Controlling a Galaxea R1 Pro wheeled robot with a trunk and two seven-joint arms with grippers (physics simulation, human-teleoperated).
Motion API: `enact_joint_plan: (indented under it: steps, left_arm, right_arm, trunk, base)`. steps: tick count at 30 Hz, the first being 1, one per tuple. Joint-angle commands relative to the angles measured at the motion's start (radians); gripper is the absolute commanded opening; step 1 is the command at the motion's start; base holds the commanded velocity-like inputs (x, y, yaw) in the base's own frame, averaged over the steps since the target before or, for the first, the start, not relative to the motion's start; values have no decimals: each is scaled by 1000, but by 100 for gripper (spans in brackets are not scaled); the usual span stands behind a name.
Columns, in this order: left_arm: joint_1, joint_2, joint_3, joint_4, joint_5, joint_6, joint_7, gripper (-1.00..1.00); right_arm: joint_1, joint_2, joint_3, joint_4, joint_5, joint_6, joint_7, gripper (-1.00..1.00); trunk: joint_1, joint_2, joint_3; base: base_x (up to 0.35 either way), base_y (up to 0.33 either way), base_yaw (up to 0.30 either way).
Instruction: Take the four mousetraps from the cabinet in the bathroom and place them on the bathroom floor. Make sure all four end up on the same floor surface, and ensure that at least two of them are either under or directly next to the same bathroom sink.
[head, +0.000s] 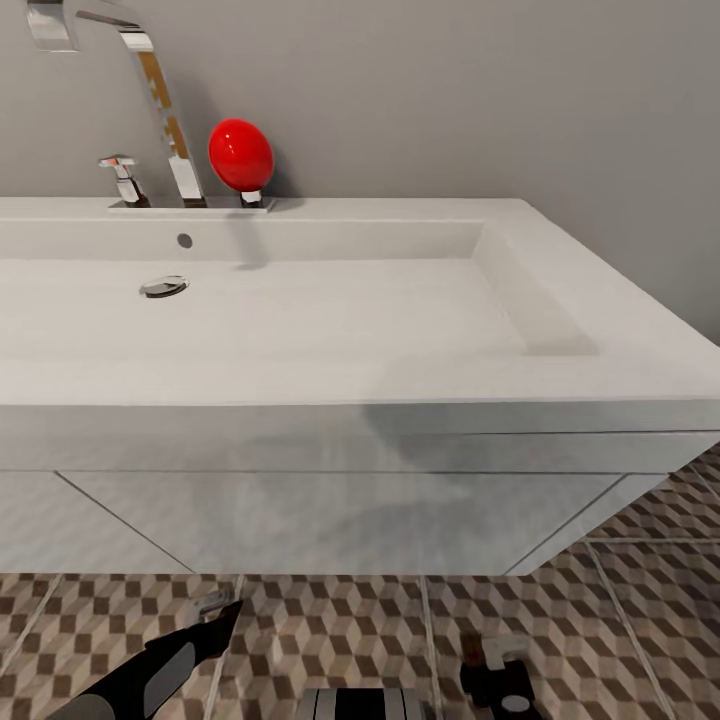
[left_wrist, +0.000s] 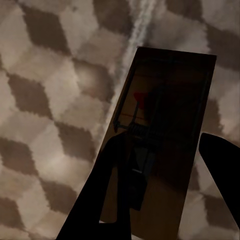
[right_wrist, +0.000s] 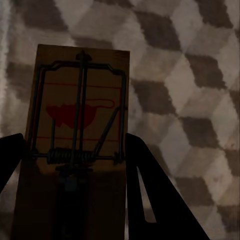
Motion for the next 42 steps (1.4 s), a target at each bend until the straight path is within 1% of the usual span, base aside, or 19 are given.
enact_joint_plan:
  steps: [1, 5, 9, 14, 35, 37, 40, 41, 42]
  left_arm:
    - [0, 1, -8, -3, 8, 3, 9, -100]
    - [0, 0, -10, -2, 8, 3, 10, -100]
    - [0, 0, -10, -2, 8, 1, 11, -100]
    - [0, 0, -9, -2, 9, -4, 10, -100]
    - [0, -7, -6, -4, 10, -12, 15, -100]
    - [0, -7, -6, -5, 10, -12, 25, -100]
    - [0, -7, -5, -6, 10, -12, 63, -100]
    - [0, -8, -6, -8, 11, -12, 113, -100]
    - [0, -8, -6, -10, 11, -12, 134, -100]
  right_arm:
    - [-6, 0, 6, 1, -2, 1, -5, -100]
    - [-51, 7, 6, 1, -4, 13, -5, -100]
    - [-74, 20, 6, 2, -6, 17, -5, -100]
    - [-78, 24, 6, 5, -6, 9, -5, -100]
    - [-79, 24, 10, 13, -7, 3, -5, -100]
    - [-79, 24, 10, 13, -7, 3, -5, -100]
    - [-79, 24, 10, 13, -7, 3, -5, -100]
    - [-79, 24, 10, 13, -7, 4, -5, -100]
    - [-79, 24, 10, 13, -7, 4, -5, -100]
  trunk:
    - [0, 0, -1]
    - [0, 0, -1]
    - [0, 0, -1]
    - [0, 0, -1]
    - [0, 0, -1]
    - [0, 0, -1]
    - [0, 0, -1]
    - [0, 0, -1]
    - [0, 0, -1]
  base:
    - [0, 0, 0]
    - [0, 0, 0]
    - [0, 0, 0]
    - [0, 0, 0]
    - [0, 0, 0]
    - [0, 0, 0]
    - [0, 0, 0]
    - [0, 0, 0]
    - [0, 0, 0]
